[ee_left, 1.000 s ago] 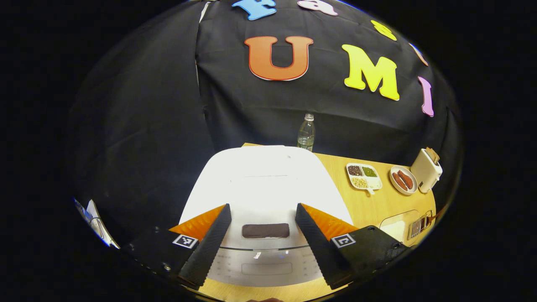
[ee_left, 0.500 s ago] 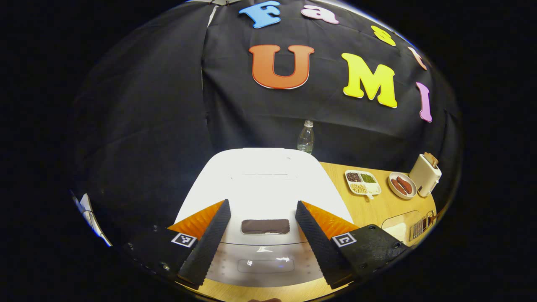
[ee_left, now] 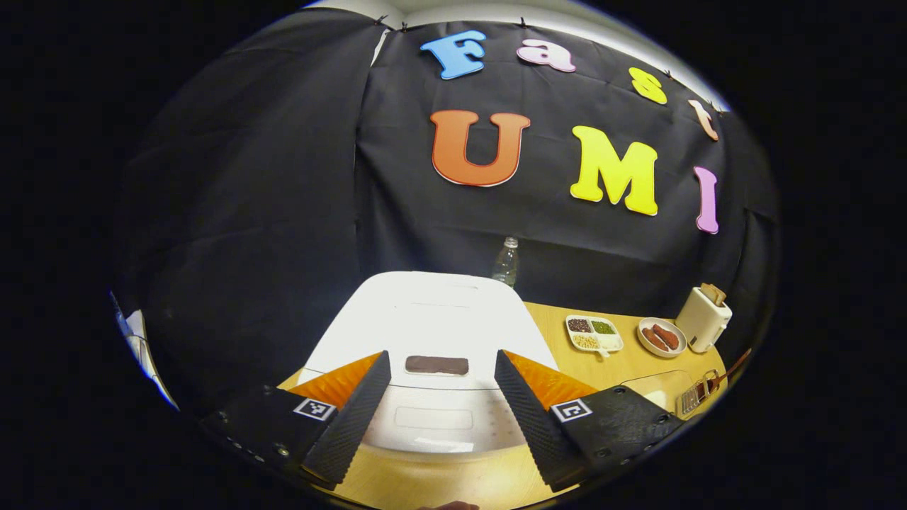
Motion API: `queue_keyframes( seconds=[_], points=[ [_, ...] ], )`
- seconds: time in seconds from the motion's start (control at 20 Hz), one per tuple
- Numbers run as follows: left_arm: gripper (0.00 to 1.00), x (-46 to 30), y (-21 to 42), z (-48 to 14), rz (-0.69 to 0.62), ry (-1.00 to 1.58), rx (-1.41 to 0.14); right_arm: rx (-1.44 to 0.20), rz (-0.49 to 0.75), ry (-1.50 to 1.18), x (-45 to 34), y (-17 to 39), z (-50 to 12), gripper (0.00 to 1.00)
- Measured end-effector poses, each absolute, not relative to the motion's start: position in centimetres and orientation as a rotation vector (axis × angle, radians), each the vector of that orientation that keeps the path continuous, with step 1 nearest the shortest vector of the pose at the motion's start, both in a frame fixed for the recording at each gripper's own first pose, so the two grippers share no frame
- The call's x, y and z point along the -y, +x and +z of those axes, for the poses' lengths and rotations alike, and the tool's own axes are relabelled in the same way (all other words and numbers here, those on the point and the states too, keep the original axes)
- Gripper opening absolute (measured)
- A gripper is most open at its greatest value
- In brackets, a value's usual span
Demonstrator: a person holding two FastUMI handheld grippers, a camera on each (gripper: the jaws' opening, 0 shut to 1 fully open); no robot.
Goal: Close the left gripper, press the button to open the rice cooker; take a wooden spoon from the chopstick holder with the right hand, scoop a spoonful of rice and pour it into the rice cooker, then put the wooden spoon back into the chopstick holder.
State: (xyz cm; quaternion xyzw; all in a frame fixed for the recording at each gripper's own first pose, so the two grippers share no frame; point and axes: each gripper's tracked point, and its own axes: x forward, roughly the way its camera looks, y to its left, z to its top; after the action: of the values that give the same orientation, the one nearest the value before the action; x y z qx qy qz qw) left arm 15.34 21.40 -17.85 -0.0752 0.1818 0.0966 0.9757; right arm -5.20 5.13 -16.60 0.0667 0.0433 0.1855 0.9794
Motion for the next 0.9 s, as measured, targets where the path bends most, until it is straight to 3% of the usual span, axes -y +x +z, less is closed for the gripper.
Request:
queue_keyframes(
  seconds=[0.2,0.3,0.35,0.5,0.55,0.65,0.7,0.9],
  points=[
    [0.95,-19.6,10.8,-13.0,0.176,-0.114,-0.270,-0.050,0.294,0.162,-4.1,-4.4,-14.0,0.96],
    [0.95,-18.3,8.0,-11.0,0.166,-0.077,-0.219,-0.052,0.265,0.169,-3.9,-4.1,-13.3,1.00],
    [0.95,-17.6,6.3,-10.2,0.162,-0.066,-0.202,-0.059,0.247,0.165,-3.7,-4.1,-13.0,0.96],
    [0.94,-15.4,1.8,-8.6,0.147,-0.074,-0.172,-0.071,0.135,0.146,-1.9,-4.0,-12.8,1.00],
    [0.94,-14.9,0.2,-8.3,0.143,-0.083,-0.166,-0.083,0.122,0.152,-2.1,-4.3,-13.0,0.96],
    [0.95,-14.4,-2.8,-7.5,0.149,-0.105,-0.146,-0.106,0.136,0.158,-3.1,-5.0,-13.2,1.00],
    [0.95,-13.9,-4.2,-6.9,0.141,-0.119,-0.122,-0.108,0.140,0.156,-3.3,-5.3,-13.2,0.96],
    [0.94,-13.2,-9.2,-5.8,0.125,-0.097,-0.044,-0.086,0.172,0.134,-3.5,-6.4,-12.4,1.00]
  ],
)
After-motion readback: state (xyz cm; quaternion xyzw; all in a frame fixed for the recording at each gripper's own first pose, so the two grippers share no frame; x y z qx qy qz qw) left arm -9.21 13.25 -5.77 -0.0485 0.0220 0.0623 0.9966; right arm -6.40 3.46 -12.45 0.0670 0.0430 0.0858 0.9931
